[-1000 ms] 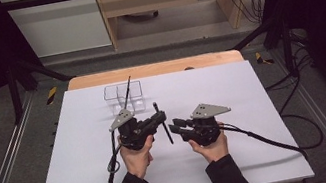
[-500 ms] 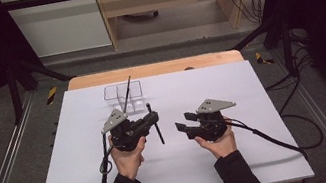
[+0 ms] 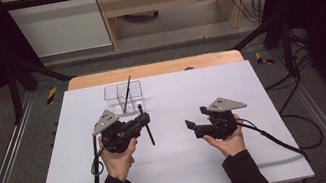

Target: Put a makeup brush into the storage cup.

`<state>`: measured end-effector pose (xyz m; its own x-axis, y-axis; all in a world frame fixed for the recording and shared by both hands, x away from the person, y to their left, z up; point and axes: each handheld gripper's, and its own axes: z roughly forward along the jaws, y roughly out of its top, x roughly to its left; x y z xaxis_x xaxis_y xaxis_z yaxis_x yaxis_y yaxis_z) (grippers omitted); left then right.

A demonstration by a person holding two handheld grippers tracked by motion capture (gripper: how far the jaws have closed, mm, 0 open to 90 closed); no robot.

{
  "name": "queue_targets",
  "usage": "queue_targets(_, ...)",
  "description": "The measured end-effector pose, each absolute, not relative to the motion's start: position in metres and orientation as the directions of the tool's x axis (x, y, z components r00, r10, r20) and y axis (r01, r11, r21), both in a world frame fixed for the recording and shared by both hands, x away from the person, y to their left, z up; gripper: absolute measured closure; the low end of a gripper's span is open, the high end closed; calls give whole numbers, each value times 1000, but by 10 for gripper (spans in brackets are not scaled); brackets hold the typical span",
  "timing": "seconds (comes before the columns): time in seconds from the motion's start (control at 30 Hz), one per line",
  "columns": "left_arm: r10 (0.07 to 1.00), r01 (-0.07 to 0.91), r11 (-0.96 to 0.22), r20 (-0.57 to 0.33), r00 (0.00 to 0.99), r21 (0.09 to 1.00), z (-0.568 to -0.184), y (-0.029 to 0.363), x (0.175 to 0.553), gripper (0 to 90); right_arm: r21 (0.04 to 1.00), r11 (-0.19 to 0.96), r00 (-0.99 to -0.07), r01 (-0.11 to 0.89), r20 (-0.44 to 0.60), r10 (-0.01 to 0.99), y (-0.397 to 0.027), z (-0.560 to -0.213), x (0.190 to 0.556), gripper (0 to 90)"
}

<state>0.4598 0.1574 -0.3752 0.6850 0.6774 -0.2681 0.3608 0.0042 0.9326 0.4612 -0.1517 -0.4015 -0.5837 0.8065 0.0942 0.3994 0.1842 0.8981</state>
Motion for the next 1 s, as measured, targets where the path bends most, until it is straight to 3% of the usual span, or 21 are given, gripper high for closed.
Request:
queue_targets(0.47, 704, 356, -23, -238, 669, 934, -372, 175, 462, 831, 886, 185, -538, 426, 83, 839, -179, -408, 457, 151)
queue_targets(1.0, 754, 337, -55, -182, 631, 940, -359, 195, 473, 831, 875, 176, -493, 451, 80, 866, -203, -414, 450, 103)
